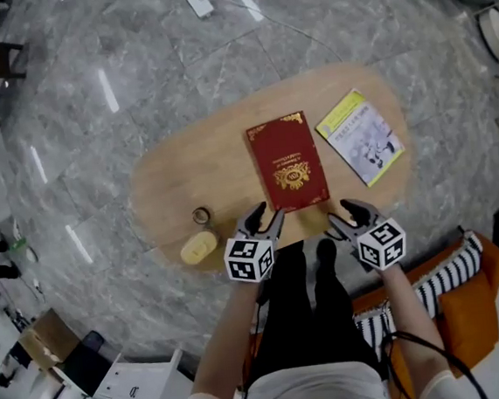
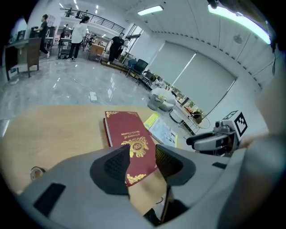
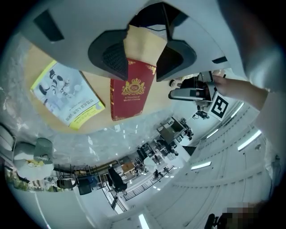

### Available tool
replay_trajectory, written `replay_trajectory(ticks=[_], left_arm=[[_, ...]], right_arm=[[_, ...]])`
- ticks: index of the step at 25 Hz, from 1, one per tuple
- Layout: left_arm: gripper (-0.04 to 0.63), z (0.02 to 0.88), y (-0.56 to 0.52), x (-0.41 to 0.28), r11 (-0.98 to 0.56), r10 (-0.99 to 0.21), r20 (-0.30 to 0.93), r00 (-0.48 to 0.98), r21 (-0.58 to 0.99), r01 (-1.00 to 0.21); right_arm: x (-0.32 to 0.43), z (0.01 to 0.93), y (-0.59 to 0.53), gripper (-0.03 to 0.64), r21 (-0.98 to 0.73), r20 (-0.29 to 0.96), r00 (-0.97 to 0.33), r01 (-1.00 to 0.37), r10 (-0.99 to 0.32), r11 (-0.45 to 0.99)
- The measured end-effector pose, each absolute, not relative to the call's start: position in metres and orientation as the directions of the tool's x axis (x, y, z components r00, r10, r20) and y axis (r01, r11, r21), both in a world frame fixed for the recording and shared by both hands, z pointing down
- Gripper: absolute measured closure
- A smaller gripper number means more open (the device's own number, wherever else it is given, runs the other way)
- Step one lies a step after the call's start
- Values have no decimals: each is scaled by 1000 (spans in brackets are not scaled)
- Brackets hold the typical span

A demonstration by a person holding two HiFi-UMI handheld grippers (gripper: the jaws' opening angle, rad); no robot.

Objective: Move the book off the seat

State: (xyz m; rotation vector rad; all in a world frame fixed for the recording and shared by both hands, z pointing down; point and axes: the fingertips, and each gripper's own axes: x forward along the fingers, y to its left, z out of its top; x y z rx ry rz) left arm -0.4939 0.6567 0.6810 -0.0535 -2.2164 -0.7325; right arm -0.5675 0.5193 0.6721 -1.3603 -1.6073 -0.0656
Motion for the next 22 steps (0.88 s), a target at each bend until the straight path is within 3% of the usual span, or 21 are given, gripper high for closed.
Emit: replay_trajectory(ticks=[7,22], left_arm=[[470,604,622,-478,852,-146,667,-731,461,250],[539,471,520,-379,867,-54,677,-734,396,302]], right_arm=[[-582,589,486,532,-516,598,-17,756,801,402],[-539,454,351,568,-528,523,35,797,851,292]])
